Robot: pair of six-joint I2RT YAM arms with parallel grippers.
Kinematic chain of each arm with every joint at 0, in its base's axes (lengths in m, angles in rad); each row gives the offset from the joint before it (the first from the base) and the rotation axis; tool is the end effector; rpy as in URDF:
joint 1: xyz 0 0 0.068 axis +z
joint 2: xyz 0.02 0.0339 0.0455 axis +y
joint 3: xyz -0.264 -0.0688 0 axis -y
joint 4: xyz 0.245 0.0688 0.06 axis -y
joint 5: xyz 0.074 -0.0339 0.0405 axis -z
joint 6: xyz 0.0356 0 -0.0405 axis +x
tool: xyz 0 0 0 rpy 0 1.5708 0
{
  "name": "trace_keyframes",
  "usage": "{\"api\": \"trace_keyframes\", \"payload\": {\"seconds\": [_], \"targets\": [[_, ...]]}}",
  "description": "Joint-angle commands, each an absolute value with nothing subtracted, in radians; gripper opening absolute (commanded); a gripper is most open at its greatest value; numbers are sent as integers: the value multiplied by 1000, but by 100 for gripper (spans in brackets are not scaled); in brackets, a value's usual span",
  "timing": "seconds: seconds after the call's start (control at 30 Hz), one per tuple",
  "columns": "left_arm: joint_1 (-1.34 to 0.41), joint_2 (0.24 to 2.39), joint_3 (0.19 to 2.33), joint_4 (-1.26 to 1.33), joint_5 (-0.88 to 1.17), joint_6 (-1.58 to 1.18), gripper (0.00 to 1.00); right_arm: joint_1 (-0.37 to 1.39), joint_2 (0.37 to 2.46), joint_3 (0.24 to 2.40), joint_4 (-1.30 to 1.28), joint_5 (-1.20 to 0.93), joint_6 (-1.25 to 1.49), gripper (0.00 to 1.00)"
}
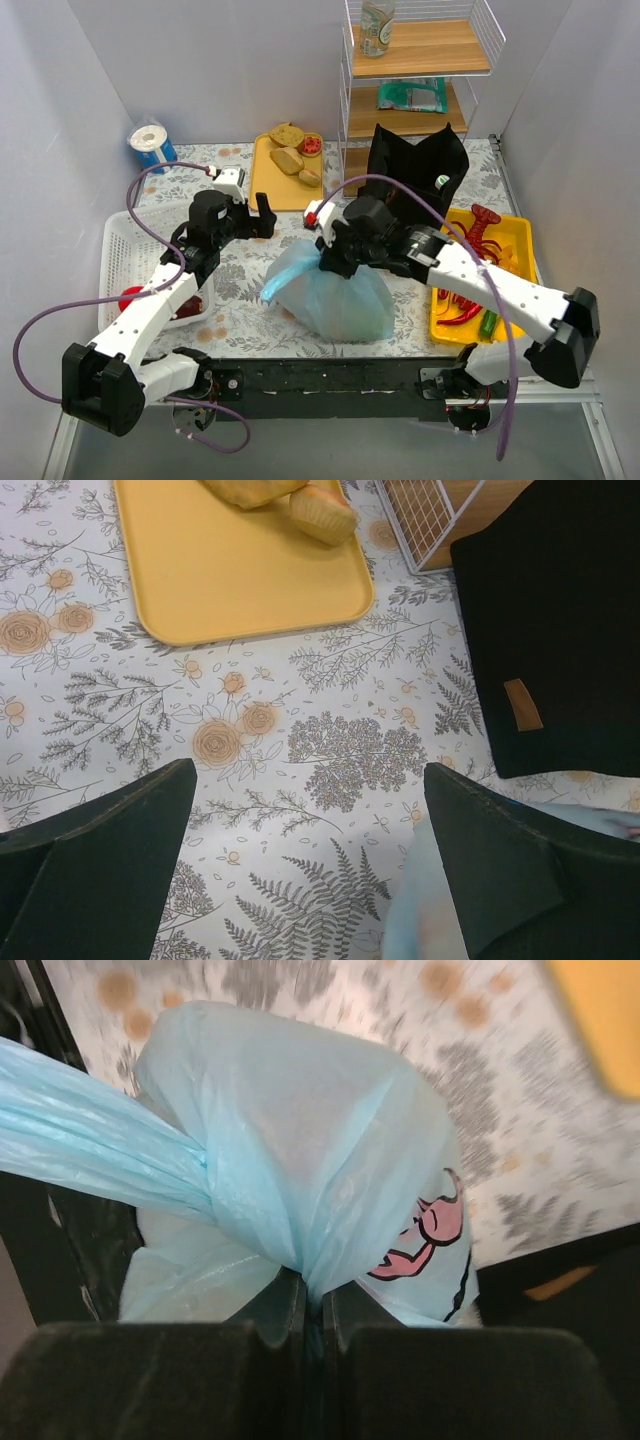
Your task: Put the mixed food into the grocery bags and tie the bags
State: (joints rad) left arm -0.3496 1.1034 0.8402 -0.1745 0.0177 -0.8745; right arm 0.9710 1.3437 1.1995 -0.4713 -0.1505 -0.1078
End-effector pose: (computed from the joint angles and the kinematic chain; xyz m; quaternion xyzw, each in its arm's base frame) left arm 0.2370 -0.0871 0.2969 -0.2143 0.8161 -0.3145 0.4350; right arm 0.1654 0.2513 0.3318 -0.4845 0.7421 0.2524 0.3884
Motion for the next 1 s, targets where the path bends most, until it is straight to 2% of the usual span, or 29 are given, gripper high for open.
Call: {"api": "trace_keyframes", "payload": {"seconds": [0.0, 0.1, 0.2, 0.33, 0.47, 0.67, 0.87, 0.97], "targets": [[-345, 1066, 827, -153, -9, -867, 98, 945, 1215, 1506, -428, -31, -132, 1], [-345, 1066, 830, -132, 46, -873, 98, 821, 1227, 1670, -425, 23, -173, 1], [-350, 1084, 868, -114, 147, -896, 98, 665, 1252, 1770, -353, -53, -178, 1], [-422, 1138, 980, -112, 167, -920, 98, 516, 1311, 1865, -287, -139, -196, 1], [-634, 1235, 1120, -103, 69, -919, 98, 390, 1348, 1888, -249, -160, -210, 1], [-828, 1437, 1354, -11, 51, -827, 98, 247, 1341, 1904, -253, -98, -209, 1], [-903, 1638, 1535, 89, 234, -617, 98, 146, 1348, 1901, -299, -78, -189, 1], [-914, 1748, 1644, 60, 221, -534, 98, 121, 1341, 1884, -296, -95, -150, 1]]}}
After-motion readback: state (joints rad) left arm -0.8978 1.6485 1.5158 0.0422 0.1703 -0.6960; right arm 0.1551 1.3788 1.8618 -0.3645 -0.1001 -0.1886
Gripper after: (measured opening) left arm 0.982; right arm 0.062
